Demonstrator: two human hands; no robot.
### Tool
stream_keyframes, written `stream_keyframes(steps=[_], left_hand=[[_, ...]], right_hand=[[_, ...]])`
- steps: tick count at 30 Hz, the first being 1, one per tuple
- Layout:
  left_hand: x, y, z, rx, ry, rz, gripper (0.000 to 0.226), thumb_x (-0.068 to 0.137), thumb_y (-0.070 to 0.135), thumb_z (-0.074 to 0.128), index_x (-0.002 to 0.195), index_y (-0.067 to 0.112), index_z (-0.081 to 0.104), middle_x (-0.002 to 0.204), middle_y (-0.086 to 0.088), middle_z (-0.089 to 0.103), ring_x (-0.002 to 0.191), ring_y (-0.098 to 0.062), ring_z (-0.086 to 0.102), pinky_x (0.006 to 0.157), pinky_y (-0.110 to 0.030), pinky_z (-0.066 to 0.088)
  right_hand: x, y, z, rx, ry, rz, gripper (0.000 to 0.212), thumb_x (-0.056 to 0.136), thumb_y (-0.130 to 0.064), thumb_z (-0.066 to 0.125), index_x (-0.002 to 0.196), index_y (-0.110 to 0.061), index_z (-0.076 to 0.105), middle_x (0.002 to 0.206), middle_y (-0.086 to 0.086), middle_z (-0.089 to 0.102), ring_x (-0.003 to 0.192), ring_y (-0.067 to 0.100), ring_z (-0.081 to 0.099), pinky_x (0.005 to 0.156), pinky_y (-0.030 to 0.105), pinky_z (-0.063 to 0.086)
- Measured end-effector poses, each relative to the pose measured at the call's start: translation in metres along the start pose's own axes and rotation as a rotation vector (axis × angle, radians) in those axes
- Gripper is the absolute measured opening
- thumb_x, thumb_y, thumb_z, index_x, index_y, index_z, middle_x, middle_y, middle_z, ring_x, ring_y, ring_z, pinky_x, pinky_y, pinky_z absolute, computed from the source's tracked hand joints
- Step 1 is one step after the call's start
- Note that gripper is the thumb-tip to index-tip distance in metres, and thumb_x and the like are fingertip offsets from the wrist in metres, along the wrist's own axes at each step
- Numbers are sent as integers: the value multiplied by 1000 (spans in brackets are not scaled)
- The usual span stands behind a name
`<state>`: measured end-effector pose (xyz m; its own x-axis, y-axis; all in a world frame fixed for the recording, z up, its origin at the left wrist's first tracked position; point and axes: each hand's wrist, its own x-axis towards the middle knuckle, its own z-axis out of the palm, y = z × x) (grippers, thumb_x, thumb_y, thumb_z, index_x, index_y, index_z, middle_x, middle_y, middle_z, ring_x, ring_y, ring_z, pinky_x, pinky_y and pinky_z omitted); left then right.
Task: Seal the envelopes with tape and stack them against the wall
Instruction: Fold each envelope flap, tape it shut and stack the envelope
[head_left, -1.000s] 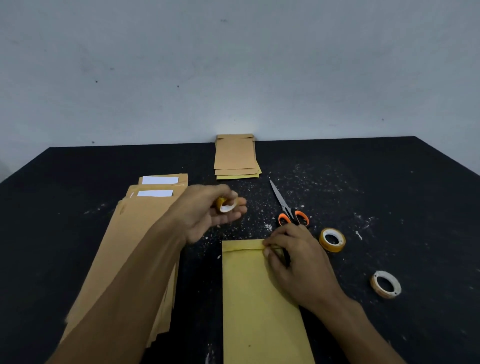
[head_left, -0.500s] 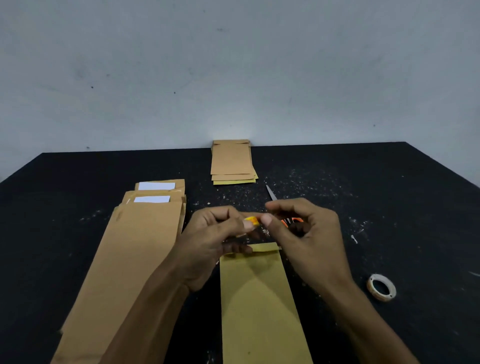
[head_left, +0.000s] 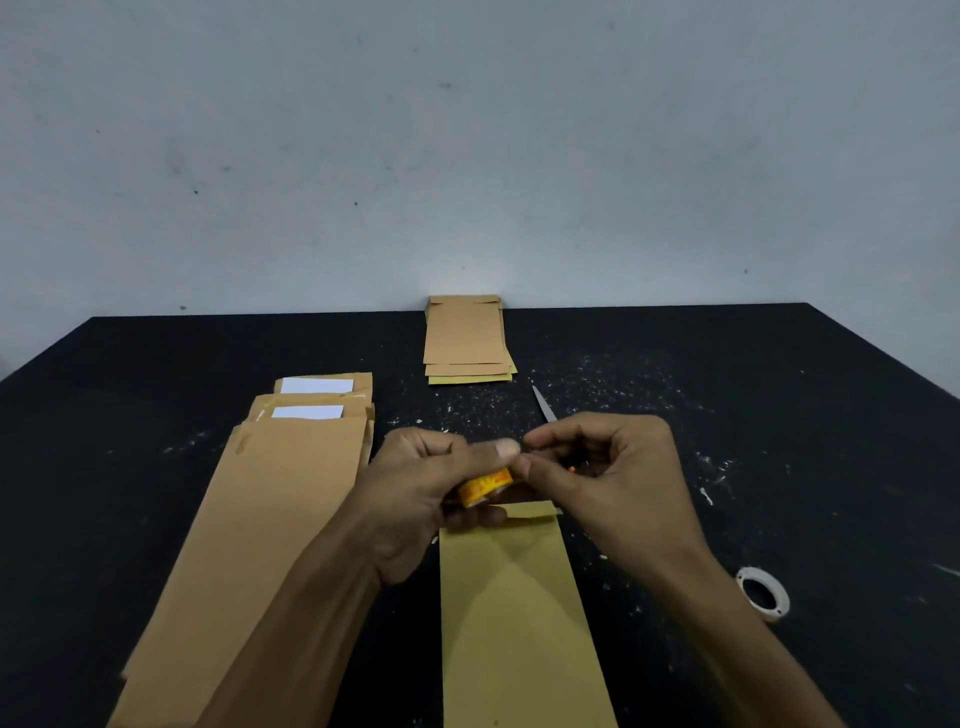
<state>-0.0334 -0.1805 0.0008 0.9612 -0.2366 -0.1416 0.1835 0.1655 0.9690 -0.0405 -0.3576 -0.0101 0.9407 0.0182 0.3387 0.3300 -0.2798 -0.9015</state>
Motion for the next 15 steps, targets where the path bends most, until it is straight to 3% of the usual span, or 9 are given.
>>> stream_keyframes(steps=[3, 7, 10, 15], left_hand=[[-1, -2, 4, -116, 24, 27, 19, 58, 15, 77, 65, 5, 63, 69, -12, 68, 64, -20, 70, 55, -31, 58], [2, -8, 8, -358, 98, 7, 40, 69, 8, 68, 108, 5, 63, 98, -18, 75, 80, -24, 74, 63, -36, 62], [3, -11, 10, -492, 129, 13, 48, 71, 6, 66, 118, 6, 57, 104, -17, 75, 82, -24, 74, 61, -38, 62], [4, -11, 17, -590, 128, 8, 55, 70, 7, 67, 123, 9, 53, 104, -12, 76, 88, -25, 75, 82, -44, 57]], right_hand=[[1, -1, 3, 65, 30, 37, 12, 79, -11, 82, 90, -15, 77, 78, -2, 76, 75, 13, 74, 68, 28, 60], [-4, -1, 9, 162, 106, 78, 13, 84, -10, 77, 93, -19, 76, 85, -3, 76, 82, 13, 73, 71, 27, 59], [-16, -2, 19, 113, 95, 31, 18, 79, -12, 82, 92, -24, 77, 87, -9, 75, 85, 10, 72, 73, 26, 59], [-17, 10, 33, -124, 53, -106, 27, 74, -21, 86, 98, -30, 77, 103, -15, 60, 102, 7, 62, 75, 18, 52]])
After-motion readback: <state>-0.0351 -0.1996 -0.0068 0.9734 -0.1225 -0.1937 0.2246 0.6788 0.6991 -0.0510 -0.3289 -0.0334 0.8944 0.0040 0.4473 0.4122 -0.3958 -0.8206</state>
